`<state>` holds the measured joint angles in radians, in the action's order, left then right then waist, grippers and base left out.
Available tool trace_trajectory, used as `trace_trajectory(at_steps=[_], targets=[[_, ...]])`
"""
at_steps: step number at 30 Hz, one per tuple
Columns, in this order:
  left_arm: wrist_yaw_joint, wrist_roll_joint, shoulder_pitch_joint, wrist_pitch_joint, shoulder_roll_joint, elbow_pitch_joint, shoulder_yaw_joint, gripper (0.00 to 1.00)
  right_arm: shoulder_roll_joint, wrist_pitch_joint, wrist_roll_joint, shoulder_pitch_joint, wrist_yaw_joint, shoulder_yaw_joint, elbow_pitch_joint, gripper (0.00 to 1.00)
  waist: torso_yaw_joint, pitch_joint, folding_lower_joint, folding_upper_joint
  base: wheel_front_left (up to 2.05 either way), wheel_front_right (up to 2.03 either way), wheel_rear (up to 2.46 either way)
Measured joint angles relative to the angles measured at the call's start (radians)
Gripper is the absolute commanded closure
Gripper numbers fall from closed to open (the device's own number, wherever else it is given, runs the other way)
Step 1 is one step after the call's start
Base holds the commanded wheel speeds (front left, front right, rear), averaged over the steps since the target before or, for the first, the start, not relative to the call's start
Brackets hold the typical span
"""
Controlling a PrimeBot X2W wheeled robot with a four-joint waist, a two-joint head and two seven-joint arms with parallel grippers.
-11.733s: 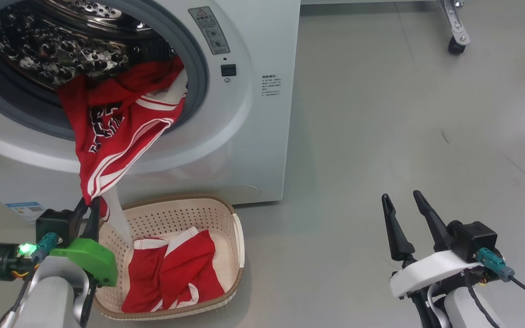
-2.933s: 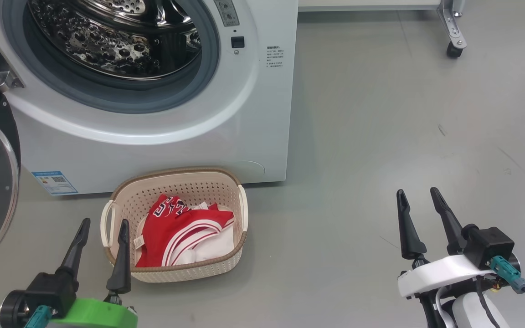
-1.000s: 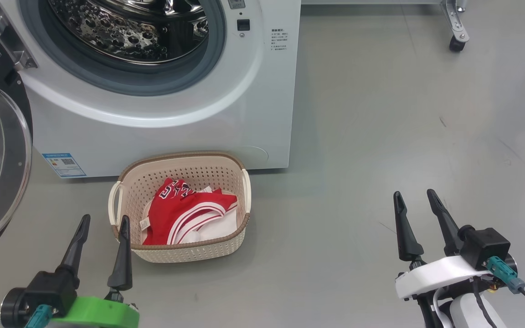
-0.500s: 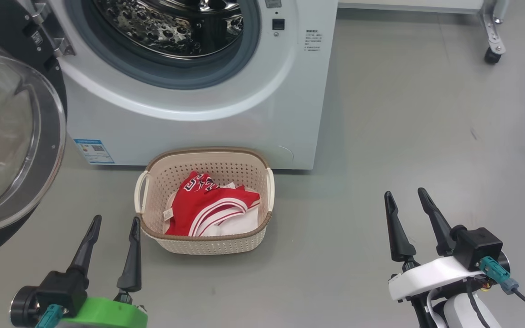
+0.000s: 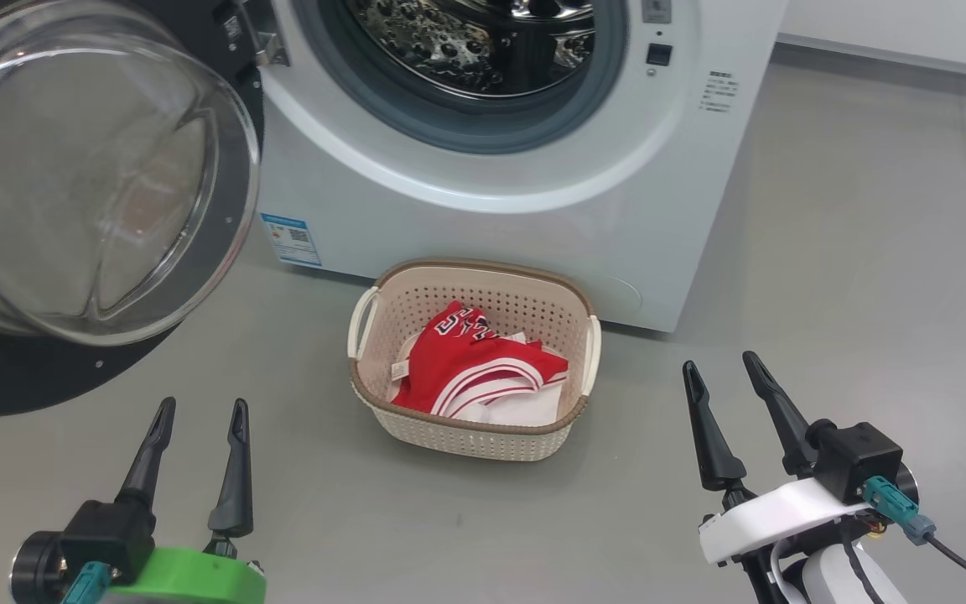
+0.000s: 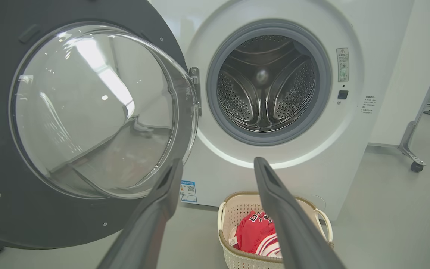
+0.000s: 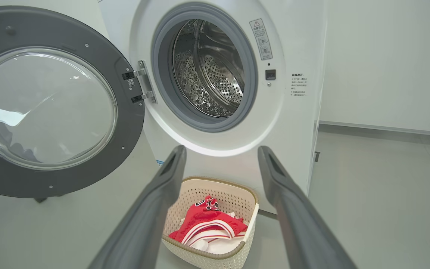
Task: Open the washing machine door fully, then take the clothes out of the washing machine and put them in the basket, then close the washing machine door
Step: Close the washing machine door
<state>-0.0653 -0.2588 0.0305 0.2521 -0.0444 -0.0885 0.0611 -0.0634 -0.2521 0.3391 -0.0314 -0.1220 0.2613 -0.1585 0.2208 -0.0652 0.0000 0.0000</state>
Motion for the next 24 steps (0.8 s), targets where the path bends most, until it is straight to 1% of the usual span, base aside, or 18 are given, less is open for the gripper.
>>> trace_trajectory(at_steps=[9,14,20,24], targets=[[0.010,0.004,0.001,0.000,0.000,0.000,-0.007,0.00,-0.002,0.000,0.007,0.000,0.000,-0.001,0.000,0.00,0.124,0.008,0.0000,0.0000,0.00,0.00,0.00],[0.016,0.004,0.018,0.000,0.000,0.000,-0.021,0.00,-0.001,0.000,0.014,0.000,0.000,0.004,-0.001,0.00,0.181,0.015,0.0000,0.0000,0.00,0.00,0.00],[0.017,0.005,0.027,0.000,0.000,0.003,-0.037,0.00,-0.001,0.000,0.019,0.000,0.000,0.012,-0.005,0.00,0.230,0.025,0.0000,0.0000,0.00,0.00,0.00],[0.026,0.005,0.037,0.000,0.000,0.014,-0.061,0.00,0.001,0.000,0.021,0.000,0.000,0.030,-0.008,0.00,0.243,0.034,0.0000,0.0000,0.00,0.00,0.00]])
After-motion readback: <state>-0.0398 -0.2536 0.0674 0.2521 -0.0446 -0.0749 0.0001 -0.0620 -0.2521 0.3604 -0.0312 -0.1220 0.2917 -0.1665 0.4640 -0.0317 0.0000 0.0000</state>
